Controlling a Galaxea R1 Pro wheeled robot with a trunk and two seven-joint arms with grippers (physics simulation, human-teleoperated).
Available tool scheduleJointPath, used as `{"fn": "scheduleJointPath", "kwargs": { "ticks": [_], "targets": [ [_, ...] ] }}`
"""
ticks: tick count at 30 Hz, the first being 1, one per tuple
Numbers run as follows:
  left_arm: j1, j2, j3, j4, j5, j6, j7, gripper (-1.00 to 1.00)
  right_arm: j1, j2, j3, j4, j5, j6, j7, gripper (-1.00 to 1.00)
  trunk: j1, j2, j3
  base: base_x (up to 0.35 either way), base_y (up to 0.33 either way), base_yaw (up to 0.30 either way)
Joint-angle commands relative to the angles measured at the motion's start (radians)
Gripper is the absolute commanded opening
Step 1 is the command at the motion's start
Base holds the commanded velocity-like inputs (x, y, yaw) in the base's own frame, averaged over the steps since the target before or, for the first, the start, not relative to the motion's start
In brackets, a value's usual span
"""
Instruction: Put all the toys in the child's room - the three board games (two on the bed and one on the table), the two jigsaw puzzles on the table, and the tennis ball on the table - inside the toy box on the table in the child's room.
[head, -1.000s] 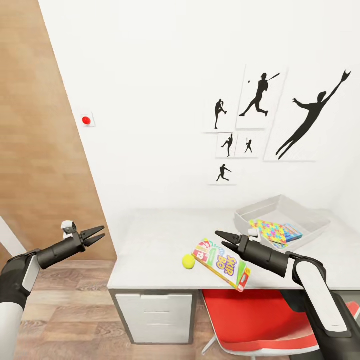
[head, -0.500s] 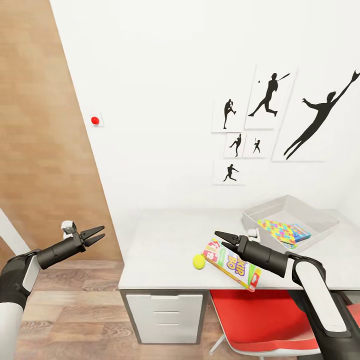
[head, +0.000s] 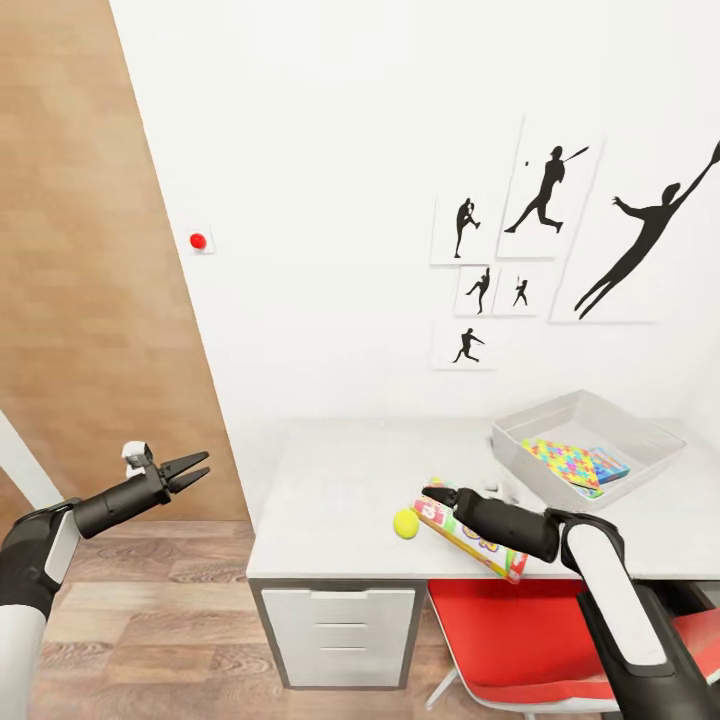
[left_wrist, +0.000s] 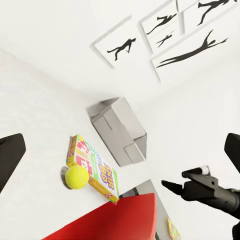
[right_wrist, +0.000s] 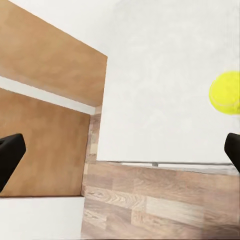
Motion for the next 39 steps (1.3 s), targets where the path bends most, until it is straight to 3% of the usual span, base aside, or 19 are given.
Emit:
{"fn": "scheduleJointPath", "kwargs": {
  "ticks": [1, 3, 9, 11, 26, 32, 33, 39],
  "targets": [
    [-0.001, 0.000, 0.000, 0.000, 0.002, 0.010, -0.002, 1.00, -0.001, 0.008, 0.006, -0.001, -0.011, 0.003, -0.046, 1.00, 0.001, -0.002, -0.002, 0.000, 0.004, 0.000],
    [-0.001, 0.001, 0.000, 0.000, 0.002, 0.010, -0.002, 1.00, -0.001, 0.027, 0.018, -0.001, -0.011, 0.003, -0.113, 1.00, 0.001, -0.002, -0.002, 0.000, 0.003, 0.000],
    [-0.001, 0.010, 0.000, 0.000, 0.002, 0.010, -0.002, 1.00, 0.000, 0.115, 0.086, -0.001, -0.010, 0.007, -0.416, 1.00, 0.001, -0.002, -0.002, 0.000, 0.002, 0.000],
    [-0.001, 0.013, 0.000, 0.000, 0.001, 0.010, -0.002, 1.00, -0.001, 0.137, 0.112, -0.001, -0.010, 0.007, -0.483, 1.00, 0.001, -0.002, -0.002, 0.000, 0.090, 0.000],
    [-0.001, 0.018, 0.000, 0.000, 0.001, 0.008, -0.002, 1.00, -0.008, 0.172, 0.158, -0.001, -0.010, -0.011, -0.577, 1.00, 0.001, -0.002, -0.002, 0.006, 0.073, 0.000],
    [-0.001, 0.018, 0.000, 0.000, 0.002, 0.007, -0.002, 1.00, -0.015, 0.226, 0.201, -0.001, -0.008, -0.012, -0.751, 1.00, 0.001, -0.002, -0.002, 0.000, 0.001, 0.000],
    [-0.001, 0.018, 0.000, 0.000, 0.002, 0.007, -0.002, 1.00, -0.019, 0.238, 0.224, -0.001, -0.007, -0.012, -0.814, 1.00, 0.001, -0.002, -0.002, 0.000, 0.000, 0.000],
    [-0.001, 0.017, 0.000, 0.000, 0.002, 0.007, -0.001, 1.00, -0.044, 0.266, 0.302, -0.001, -0.005, -0.018, -1.034, 1.00, 0.001, -0.002, -0.002, 0.000, 0.000, 0.000]
  ]
}}
